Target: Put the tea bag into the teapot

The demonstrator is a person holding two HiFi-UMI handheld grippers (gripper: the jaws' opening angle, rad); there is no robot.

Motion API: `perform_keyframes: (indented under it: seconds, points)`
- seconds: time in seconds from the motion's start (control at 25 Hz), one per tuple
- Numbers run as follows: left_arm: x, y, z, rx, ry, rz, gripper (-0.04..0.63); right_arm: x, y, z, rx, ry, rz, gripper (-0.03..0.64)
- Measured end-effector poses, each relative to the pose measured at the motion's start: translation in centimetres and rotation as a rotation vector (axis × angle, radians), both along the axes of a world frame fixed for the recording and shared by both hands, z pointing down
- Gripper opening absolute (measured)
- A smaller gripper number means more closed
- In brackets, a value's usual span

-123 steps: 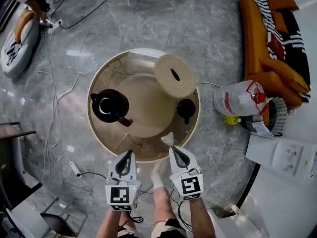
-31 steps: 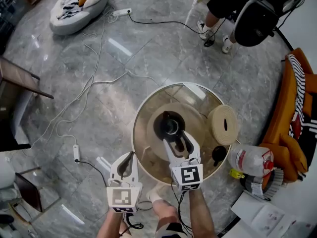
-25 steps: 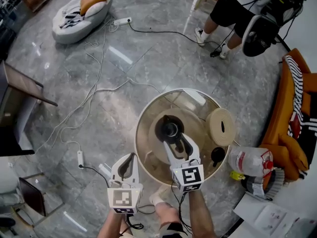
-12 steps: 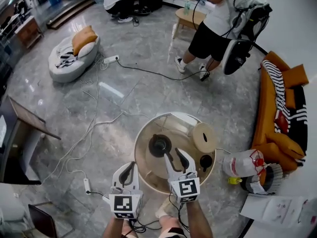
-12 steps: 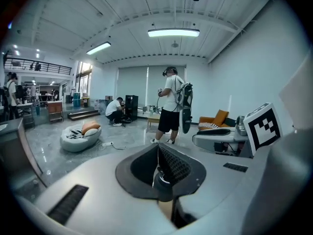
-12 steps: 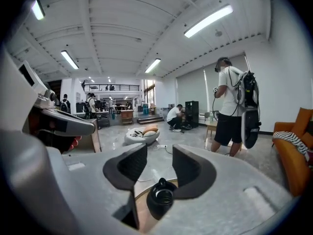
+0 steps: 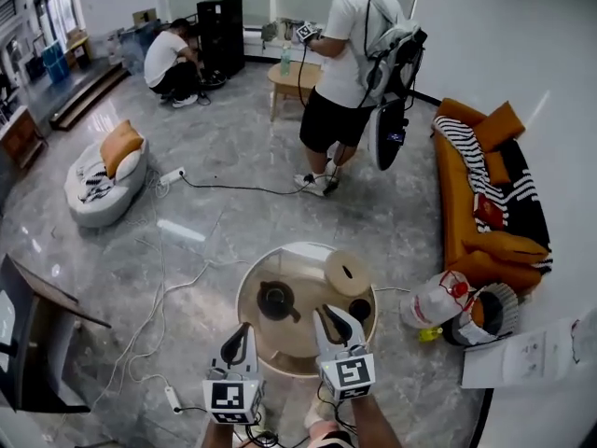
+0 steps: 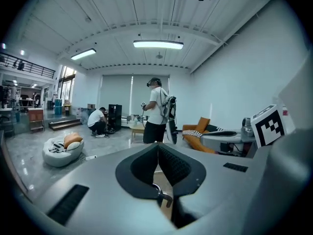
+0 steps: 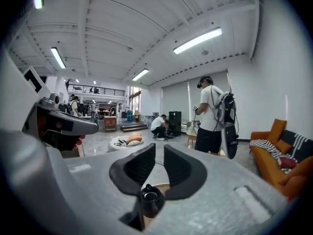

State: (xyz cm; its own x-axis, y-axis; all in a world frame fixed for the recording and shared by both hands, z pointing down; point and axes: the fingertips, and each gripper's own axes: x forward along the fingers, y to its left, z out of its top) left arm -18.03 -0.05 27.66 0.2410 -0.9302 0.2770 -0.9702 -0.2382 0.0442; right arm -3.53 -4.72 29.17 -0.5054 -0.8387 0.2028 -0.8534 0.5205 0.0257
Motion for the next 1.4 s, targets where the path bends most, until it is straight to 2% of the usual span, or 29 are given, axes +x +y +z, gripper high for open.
perform_keyframes:
  seconds: [0.16,0.36,0.6,0.84,1.0,1.24,1.4]
  points:
    - [1.9,1.9,-3.1,0.028,-0.014,0.056,0.02,3.0,3.4,-2.4,0.02,-0.006,0.068,0.038]
    - [4.3,4.1,-4.3,0.043,-0.012,0.154,0.02,6.2,7.1,-5.2,0.045,-0.018,0.158,0.0]
    - [5.8,7.1,-5.3,0.039,-0.021,0.239,0.02,8.4,11.8,-6.6,0.052,-0.007,0.226,0.0]
    - [6.8,9.6,-6.6,0.075,-0.04,0.312,0.02,10.9,15.8,-7.9,0.078,0.012,0.322,0.0]
    - [6.6,11.2,-6.9,0.089,-0.095,0.34,0.02,11.8,18.5,-8.5,0.079,0.015,0.368,0.0]
    - [7.0,13.2,-6.7,0.082,-0.076,0.378,0.02,12.7,21.6,-8.4,0.08,0.01,0.41,0.0]
    - [6.4,13.5,-6.2,0.059,-0.093,0.37,0.02,12.6,22.4,-8.3,0.087,0.012,0.428,0.0]
